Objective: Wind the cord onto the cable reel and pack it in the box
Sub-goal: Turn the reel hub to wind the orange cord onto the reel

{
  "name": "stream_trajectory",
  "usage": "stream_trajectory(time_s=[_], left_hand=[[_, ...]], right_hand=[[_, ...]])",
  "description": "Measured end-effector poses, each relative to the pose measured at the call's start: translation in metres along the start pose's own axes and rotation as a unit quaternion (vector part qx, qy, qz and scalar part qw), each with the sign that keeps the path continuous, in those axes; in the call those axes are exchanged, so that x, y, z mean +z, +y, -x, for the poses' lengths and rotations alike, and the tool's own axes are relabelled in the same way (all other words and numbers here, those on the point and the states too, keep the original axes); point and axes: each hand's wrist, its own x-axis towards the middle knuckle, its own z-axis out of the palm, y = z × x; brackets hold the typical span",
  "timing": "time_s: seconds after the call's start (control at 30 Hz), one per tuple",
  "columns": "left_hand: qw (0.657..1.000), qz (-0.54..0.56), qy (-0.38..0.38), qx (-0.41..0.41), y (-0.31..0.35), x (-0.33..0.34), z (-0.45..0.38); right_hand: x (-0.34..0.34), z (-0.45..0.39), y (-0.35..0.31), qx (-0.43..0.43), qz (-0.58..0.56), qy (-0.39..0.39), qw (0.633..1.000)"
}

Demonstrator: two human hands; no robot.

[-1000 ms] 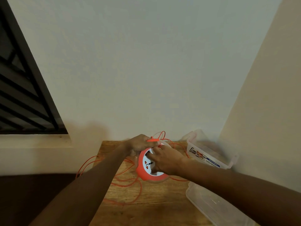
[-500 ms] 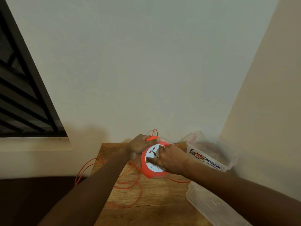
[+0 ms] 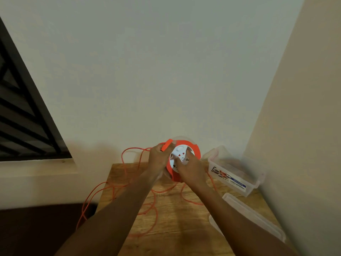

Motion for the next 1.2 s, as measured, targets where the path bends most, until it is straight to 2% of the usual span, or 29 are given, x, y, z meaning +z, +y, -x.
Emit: stream_trajectory(time_s=[0.07, 0.17, 0.23, 0.3, 0.37, 0.57, 0.7, 0.8, 0.87, 0.93, 1.2], left_hand=[[1.000, 0.009, -0.012, -0.016, -0.002, -0.008, -0.002], [0.998, 0.021, -0.032, -0.042, 0.004, -0.020, -0.005], [0.997, 0.011, -0.057, -0.052, 0.009, -0.026, -0.007], [0.994, 0.005, -0.089, -0.058, 0.013, -0.032, -0.008], [0.991, 0.014, -0.121, -0.062, 0.017, -0.035, -0.007], [0.980, -0.020, -0.189, -0.065, 0.022, -0.041, -0.007], [0.976, -0.039, -0.199, -0.078, 0.022, -0.044, -0.009], [0.975, -0.054, -0.199, -0.077, 0.020, -0.047, -0.011], [0.978, -0.049, -0.188, -0.075, 0.020, -0.048, -0.012], [0.981, -0.041, -0.177, -0.067, 0.023, -0.045, -0.013], [0.982, -0.007, -0.164, -0.096, 0.024, -0.050, -0.018]], right_hand=[[-0.003, 0.005, 0.002, -0.033, 0.047, -0.015, 0.998], [-0.019, 0.006, 0.004, -0.172, 0.186, 0.025, 0.967], [-0.031, 0.003, 0.001, -0.291, 0.293, 0.011, 0.911], [-0.041, -0.002, 0.000, -0.399, 0.361, -0.051, 0.841], [-0.048, -0.009, 0.001, -0.458, 0.404, -0.121, 0.783], [-0.057, -0.012, -0.013, -0.535, 0.512, -0.167, 0.651], [-0.048, -0.004, -0.017, -0.522, 0.590, -0.163, 0.595], [-0.044, 0.000, -0.023, -0.542, 0.623, -0.138, 0.547], [-0.041, 0.000, -0.028, -0.540, 0.637, -0.122, 0.537], [-0.040, -0.002, -0.033, -0.523, 0.648, -0.106, 0.543], [-0.046, -0.017, -0.045, -0.481, 0.614, -0.114, 0.615]])
